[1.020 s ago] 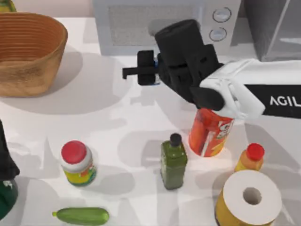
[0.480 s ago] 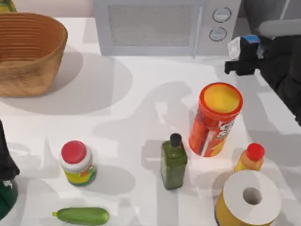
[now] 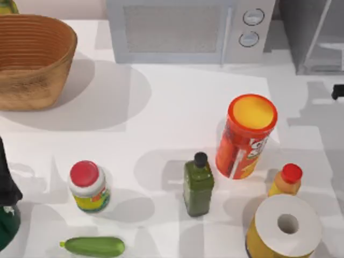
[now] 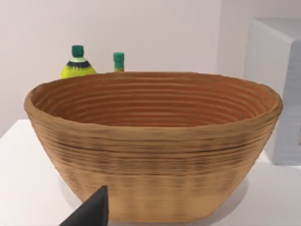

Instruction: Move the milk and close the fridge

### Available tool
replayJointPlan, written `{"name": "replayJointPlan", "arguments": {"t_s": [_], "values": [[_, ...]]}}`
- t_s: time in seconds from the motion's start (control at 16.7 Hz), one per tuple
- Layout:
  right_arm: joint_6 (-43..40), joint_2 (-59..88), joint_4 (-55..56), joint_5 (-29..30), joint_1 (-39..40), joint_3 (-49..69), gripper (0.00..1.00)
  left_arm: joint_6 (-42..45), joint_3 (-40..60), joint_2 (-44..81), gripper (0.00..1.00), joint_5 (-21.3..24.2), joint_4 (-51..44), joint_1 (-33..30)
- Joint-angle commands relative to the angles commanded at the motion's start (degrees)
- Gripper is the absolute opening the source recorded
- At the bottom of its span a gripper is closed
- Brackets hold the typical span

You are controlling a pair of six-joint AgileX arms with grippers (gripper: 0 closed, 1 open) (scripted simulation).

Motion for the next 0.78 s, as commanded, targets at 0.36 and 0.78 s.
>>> {"name": "replayJointPlan", "arguments": {"t_s": [0.36,0.78], "values": [[-0.62,-1.74,2.13,-0.28,-2.17,-1.73,0.0,0.0,0.0,0.0,1.0,0.0,0.0,0.0],[-1.25,3.18,-3.38,-1.1,-2.6,4.67,0.0,0.0,0.0,0.0,1.0,0.0,0.0,0.0]]}}
